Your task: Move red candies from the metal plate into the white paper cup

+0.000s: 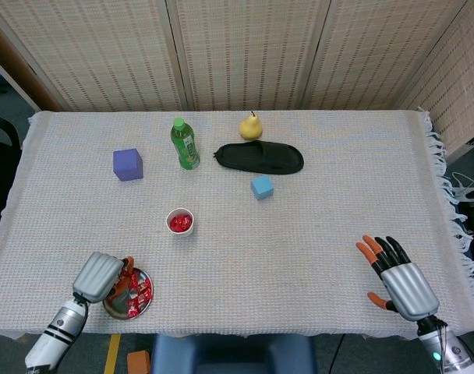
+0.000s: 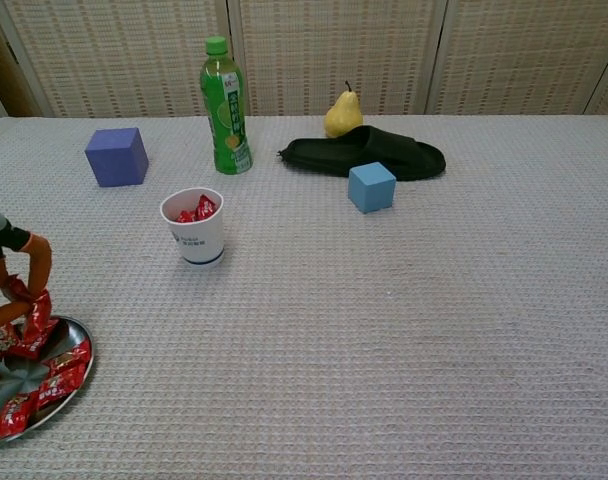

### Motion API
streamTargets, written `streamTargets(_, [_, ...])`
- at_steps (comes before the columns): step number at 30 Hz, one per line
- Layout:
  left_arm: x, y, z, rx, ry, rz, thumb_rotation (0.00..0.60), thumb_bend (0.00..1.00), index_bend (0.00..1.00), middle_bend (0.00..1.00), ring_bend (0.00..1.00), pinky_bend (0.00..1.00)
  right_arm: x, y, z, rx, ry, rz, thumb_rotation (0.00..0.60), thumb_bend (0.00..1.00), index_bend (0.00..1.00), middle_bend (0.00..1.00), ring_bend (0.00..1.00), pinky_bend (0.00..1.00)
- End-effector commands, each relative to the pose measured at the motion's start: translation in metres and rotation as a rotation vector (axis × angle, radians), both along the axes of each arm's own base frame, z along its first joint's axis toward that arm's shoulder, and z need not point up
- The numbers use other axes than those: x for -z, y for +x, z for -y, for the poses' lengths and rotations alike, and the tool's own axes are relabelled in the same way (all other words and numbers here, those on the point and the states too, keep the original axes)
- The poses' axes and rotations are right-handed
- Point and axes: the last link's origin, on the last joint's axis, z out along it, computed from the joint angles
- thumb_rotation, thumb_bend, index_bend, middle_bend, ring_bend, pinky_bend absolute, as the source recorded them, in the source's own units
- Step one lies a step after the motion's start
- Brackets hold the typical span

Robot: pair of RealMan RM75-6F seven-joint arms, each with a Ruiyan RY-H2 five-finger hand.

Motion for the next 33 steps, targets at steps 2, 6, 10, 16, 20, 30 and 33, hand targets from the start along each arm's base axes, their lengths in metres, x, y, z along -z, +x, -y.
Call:
streamTargets(2, [-0.006, 0.02, -0.022, 0.015, 0.014, 0.047, 0.6, 0.38, 0.53, 1.0, 1.0, 1.0, 0.001, -0.001, 0.002, 0.008, -0.001, -0.003, 0.6, 0.1, 0.0, 0.0, 0.0, 0.0])
streamTargets(6, [-0.008, 0.042, -0.046, 0.021, 0.016, 0.098, 0.6, 0.38, 0.53, 1.0, 1.0, 1.0, 0.001, -0.003, 0.005, 0.02, -0.003, -0.006, 0.6, 0.1, 0.0, 0.0, 0.0, 0.0])
streamTargets(10, [-0.001, 0.06, -0.069, 0.025, 0.003, 0.12, 0.6, 0.38, 0.52, 1.0, 1.0, 1.0, 0.001, -0.004, 0.009, 0.033, -0.009, -0.01, 0.6, 0.1, 0.0, 0.0, 0.0, 0.0])
streamTargets(16, [0.008, 0.084, -0.098, 0.025, 0.0, 0.14, 0.6, 0.38, 0.52, 1.0, 1.0, 1.0, -0.001, -0.007, 0.012, 0.049, -0.025, -0.01, 0.6, 0.1, 0.0, 0.0, 0.0, 0.0])
streamTargets(20, [0.012, 0.097, -0.11, 0.028, -0.003, 0.157, 0.6, 0.38, 0.52, 1.0, 1.0, 1.0, -0.003, -0.008, 0.013, 0.059, -0.032, -0.009, 0.6, 0.1, 0.0, 0.0, 0.0, 0.0])
streamTargets(30, [0.008, 0.116, -0.121, 0.033, 0.008, 0.183, 0.6, 0.38, 0.52, 1.0, 1.0, 1.0, -0.004, -0.01, 0.016, 0.069, -0.034, -0.008, 0.6, 0.1, 0.0, 0.0, 0.0, 0.0])
streamTargets(33, [0.007, 0.113, -0.114, 0.034, 0.006, 0.173, 0.6, 0.38, 0.52, 1.0, 1.0, 1.0, -0.004, -0.009, 0.015, 0.064, -0.033, -0.005, 0.6, 0.1, 0.0, 0.0, 0.0, 0.0])
